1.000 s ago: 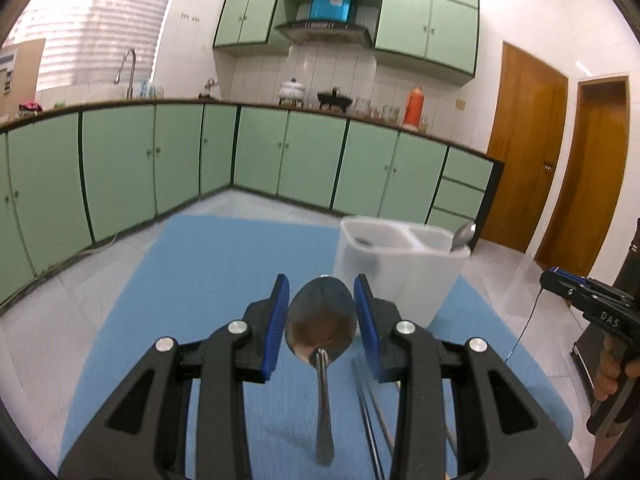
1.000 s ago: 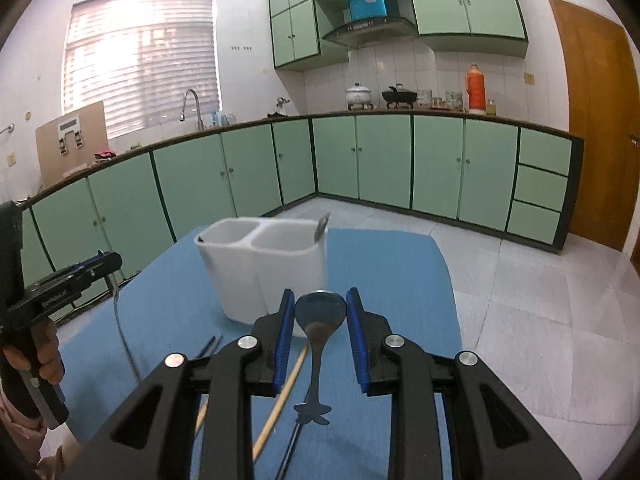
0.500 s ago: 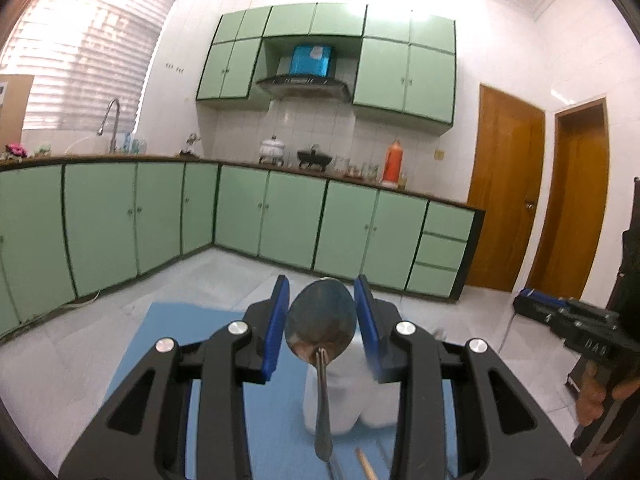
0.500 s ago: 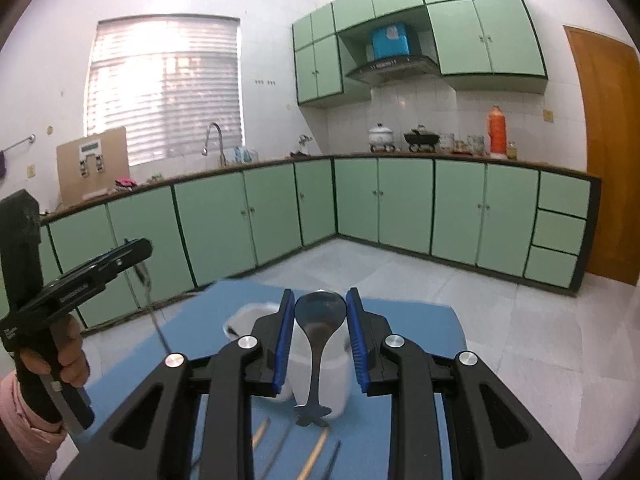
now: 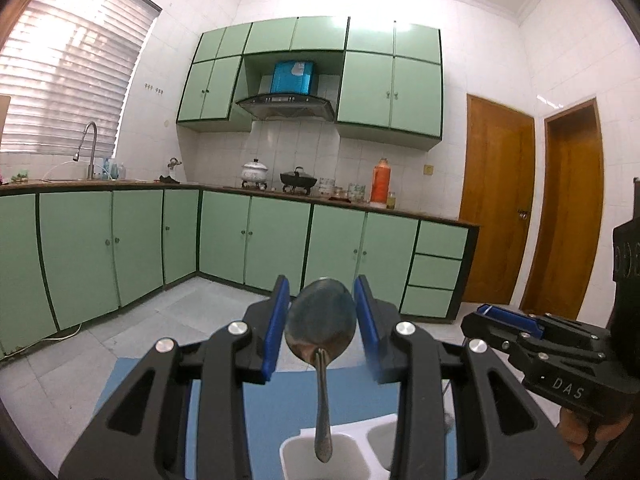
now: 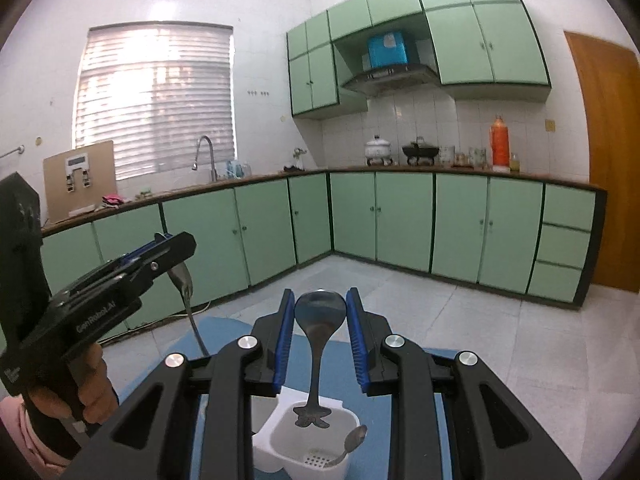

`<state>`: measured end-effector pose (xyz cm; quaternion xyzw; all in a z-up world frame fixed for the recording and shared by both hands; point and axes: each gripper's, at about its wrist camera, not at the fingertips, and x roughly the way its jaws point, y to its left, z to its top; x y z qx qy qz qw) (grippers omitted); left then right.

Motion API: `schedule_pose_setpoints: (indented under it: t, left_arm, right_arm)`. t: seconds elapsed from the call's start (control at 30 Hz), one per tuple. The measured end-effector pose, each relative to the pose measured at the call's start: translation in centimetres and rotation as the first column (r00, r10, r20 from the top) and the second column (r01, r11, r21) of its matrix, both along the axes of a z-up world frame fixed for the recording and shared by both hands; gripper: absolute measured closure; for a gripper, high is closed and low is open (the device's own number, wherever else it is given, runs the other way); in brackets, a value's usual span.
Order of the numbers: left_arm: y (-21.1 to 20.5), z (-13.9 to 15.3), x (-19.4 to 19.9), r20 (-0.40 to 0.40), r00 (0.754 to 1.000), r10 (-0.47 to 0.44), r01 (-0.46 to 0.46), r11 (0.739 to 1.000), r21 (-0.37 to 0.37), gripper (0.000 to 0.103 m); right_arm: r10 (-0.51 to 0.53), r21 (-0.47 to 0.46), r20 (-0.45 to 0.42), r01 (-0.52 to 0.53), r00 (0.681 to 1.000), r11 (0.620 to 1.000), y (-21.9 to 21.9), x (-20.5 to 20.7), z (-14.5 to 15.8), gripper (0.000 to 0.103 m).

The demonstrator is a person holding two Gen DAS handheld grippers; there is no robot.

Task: Organize utensils
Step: 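Open both tools to drop the spoons into the white holder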

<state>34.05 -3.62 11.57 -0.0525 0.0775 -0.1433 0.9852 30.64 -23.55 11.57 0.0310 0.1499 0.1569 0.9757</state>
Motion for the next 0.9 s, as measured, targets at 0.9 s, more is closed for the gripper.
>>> schedule_pose_setpoints:
  t: [0.9]
  left_arm:
    - [2.4, -7.9, 1.3, -0.202, 0.979, -0.02, 0.026, 0.999, 0.029, 0.06]
  right_arm:
    - [0.003, -0.019, -0.144, -0.005, 0.99, 1.0, 0.2, 1.7, -6.7, 0.075]
